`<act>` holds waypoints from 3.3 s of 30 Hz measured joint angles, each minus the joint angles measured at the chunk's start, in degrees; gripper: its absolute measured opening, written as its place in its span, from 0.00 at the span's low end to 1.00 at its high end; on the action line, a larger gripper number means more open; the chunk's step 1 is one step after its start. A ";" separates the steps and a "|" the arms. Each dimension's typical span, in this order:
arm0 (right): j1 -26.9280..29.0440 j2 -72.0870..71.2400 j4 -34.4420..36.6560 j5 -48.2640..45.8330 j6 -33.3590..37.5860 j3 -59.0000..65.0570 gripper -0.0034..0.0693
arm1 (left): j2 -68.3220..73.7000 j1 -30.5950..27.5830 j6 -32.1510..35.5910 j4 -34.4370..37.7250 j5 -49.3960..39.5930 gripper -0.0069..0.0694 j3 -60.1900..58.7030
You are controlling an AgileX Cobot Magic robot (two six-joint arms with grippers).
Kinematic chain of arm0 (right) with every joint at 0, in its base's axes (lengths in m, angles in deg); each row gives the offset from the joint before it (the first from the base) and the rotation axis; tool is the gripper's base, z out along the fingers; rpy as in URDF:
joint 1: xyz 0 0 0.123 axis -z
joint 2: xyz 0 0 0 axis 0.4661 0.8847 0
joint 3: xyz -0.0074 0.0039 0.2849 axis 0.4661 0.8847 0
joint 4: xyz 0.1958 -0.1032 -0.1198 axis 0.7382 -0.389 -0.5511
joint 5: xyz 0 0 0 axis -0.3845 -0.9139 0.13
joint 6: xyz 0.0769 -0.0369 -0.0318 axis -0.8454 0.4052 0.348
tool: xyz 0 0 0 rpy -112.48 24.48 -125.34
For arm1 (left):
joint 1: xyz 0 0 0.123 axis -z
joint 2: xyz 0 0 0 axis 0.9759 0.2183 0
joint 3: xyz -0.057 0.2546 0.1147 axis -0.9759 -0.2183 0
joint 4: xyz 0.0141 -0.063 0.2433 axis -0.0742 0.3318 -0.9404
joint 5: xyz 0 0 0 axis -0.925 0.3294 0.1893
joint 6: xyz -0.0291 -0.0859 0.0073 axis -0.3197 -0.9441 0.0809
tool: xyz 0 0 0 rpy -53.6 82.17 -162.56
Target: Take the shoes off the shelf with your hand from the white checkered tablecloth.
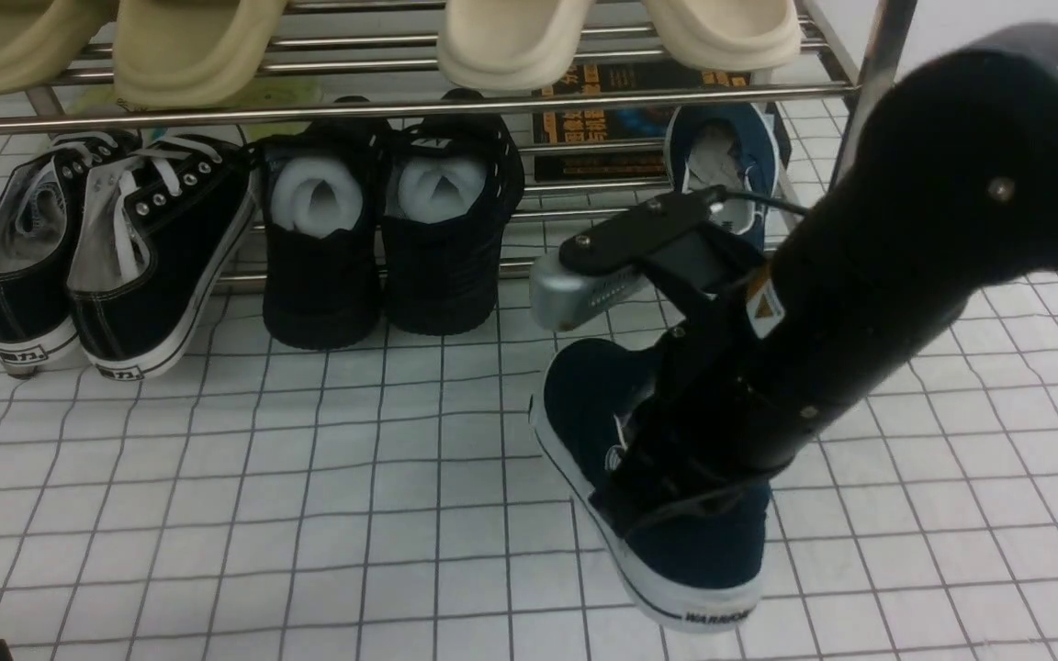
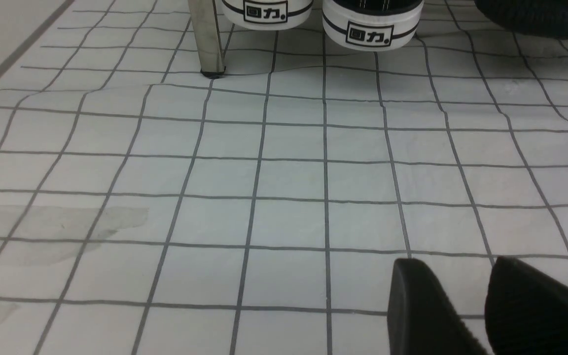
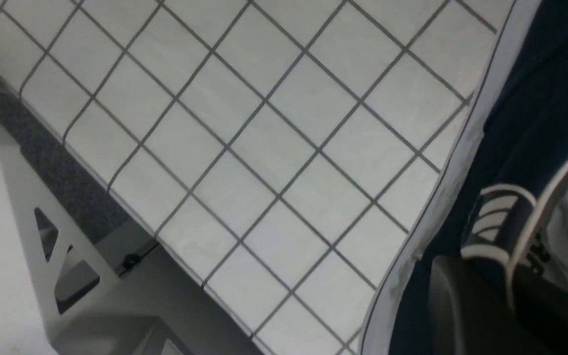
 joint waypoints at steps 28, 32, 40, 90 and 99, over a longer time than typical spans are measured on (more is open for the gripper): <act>4.41 10.38 -1.19 5.18 -6.17 -9.49 0.48 | 0.00 0.00 0.00 -0.07 0.00 0.40 0.00; 10.84 9.78 -2.67 1.14 -4.70 -16.57 0.10 | 0.00 0.00 0.00 -0.12 0.00 0.40 0.00; 17.21 13.31 -4.53 9.78 -4.65 -18.74 0.33 | 0.00 0.00 0.00 -0.14 0.00 0.40 0.00; 6.20 6.00 -16.18 2.11 -7.25 -0.48 0.09 | 0.00 0.00 0.00 -0.21 0.00 0.40 0.00; 6.20 6.00 -17.25 4.55 -7.25 -0.48 0.09 | 0.00 0.00 0.00 -0.21 0.00 0.40 0.00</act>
